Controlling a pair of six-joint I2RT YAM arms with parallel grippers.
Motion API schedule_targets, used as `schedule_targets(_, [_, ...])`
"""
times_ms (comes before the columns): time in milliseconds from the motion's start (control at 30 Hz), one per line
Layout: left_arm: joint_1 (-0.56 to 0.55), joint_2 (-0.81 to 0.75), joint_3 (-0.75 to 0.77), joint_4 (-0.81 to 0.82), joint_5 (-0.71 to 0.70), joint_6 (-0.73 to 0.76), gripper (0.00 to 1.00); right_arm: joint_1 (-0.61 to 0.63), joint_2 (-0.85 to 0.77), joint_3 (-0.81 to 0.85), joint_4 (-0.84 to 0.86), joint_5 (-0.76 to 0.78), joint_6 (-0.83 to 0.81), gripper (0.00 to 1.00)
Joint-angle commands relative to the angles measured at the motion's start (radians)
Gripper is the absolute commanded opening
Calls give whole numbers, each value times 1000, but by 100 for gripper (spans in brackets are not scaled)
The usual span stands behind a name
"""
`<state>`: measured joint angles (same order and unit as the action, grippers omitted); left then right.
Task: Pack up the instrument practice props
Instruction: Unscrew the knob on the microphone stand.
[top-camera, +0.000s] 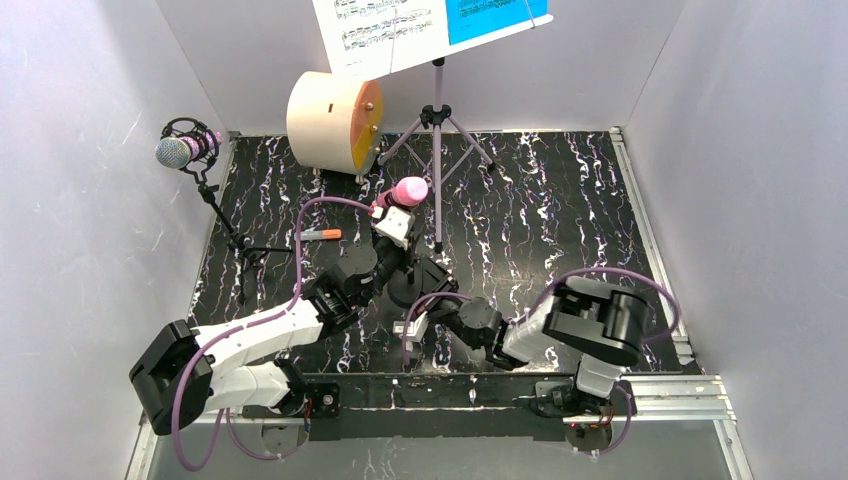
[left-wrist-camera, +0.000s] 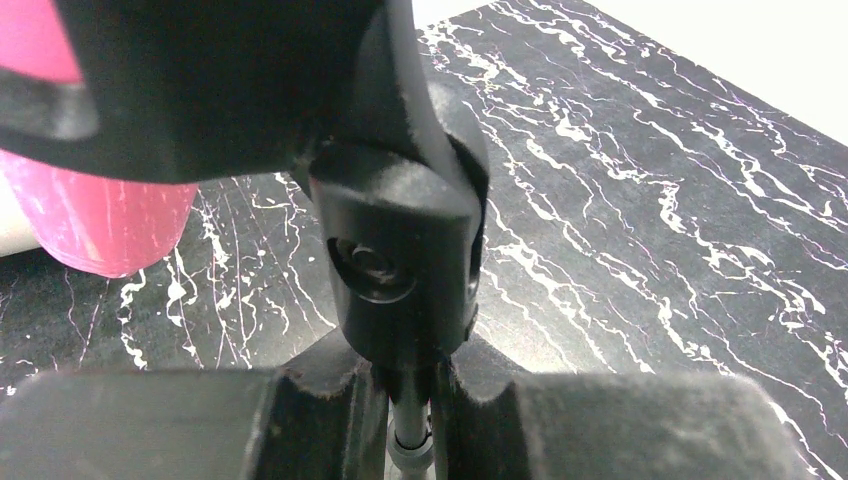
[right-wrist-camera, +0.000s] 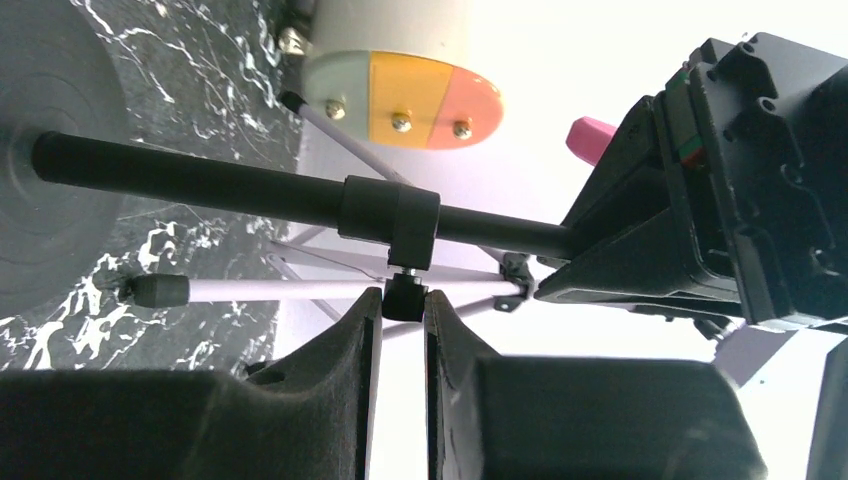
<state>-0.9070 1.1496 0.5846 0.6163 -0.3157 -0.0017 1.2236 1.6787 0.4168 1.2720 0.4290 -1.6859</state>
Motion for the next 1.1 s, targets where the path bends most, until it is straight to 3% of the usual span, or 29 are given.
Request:
schedule_targets(0, [-21, 31, -2, -131, 56, -19, 0, 45, 179, -27, 229, 60, -126, 1])
schedule_targets(100, [-21, 30, -3, -134, 52, -17, 0, 46, 278, -18, 427, 78, -154, 1])
schedule_targets(267, [-21, 33, -5, -133, 55, -9, 0, 60, 307, 4, 502, 93, -114, 2])
schedule_targets(400, [-21, 33, -8, -129, 57, -3, 0, 67, 250, 10, 460, 108, -15, 19])
schedule_targets(567, [-21, 33, -14, -122, 63, -3, 0, 68, 169, -6, 327, 137, 169, 43])
schedule_targets(700, [-21, 35, -17, -118, 64, -3, 0, 67, 34, -17, 83, 114, 419, 62])
schedule_targets(933, [-21, 47, -17, -113, 66, 30, 0, 56, -223, 15, -389, 23, 861, 75])
schedule_targets(1067, [-21, 48, -19, -112, 67, 37, 0, -10, -379, 42, -588, -49, 1215, 85])
